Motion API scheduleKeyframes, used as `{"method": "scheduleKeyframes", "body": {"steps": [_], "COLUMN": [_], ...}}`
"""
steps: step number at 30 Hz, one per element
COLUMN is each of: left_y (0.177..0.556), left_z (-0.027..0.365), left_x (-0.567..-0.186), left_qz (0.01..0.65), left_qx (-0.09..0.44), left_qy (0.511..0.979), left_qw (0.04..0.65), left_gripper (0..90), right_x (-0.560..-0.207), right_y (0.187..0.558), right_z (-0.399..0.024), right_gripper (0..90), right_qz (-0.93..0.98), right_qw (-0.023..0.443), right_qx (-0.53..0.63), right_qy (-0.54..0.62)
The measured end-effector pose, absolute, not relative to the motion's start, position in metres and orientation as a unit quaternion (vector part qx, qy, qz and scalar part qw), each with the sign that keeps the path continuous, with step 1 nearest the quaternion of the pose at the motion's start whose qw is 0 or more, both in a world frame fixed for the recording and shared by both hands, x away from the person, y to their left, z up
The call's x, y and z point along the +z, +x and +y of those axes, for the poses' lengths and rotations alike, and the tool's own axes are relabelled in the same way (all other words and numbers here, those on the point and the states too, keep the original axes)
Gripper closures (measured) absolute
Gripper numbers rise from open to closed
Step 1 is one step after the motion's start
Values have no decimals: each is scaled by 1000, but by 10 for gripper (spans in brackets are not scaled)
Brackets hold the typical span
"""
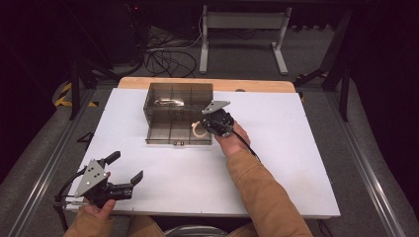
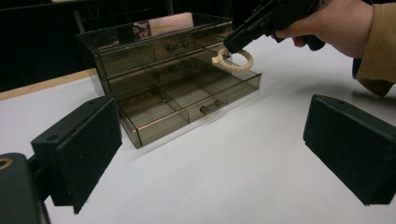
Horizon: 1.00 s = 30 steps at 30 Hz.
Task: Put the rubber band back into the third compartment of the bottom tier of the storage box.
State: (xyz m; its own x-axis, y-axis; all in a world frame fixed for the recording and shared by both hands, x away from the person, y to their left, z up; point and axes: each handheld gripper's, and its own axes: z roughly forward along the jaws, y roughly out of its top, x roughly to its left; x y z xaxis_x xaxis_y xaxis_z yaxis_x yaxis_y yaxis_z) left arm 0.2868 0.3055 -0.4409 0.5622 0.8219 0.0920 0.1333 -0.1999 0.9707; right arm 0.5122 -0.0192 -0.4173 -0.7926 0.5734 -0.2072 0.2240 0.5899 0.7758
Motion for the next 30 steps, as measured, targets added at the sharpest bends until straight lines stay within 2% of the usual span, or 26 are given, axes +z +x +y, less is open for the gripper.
{"method": "scheduleKeyframes", "body": {"steps": [30], "left_y": [287], "left_z": [306], "left_x": [-441], "left_qz": [338], "left_qx": [322], "left_qy": [706], "left_qw": [533], "left_gripper": [51], "right_x": [-438], "right_y": [524], "right_z": [-13], "right_gripper": [836], "right_qz": [868], "right_qw": [227], "right_qx": [364], "right_qy": [249]}}
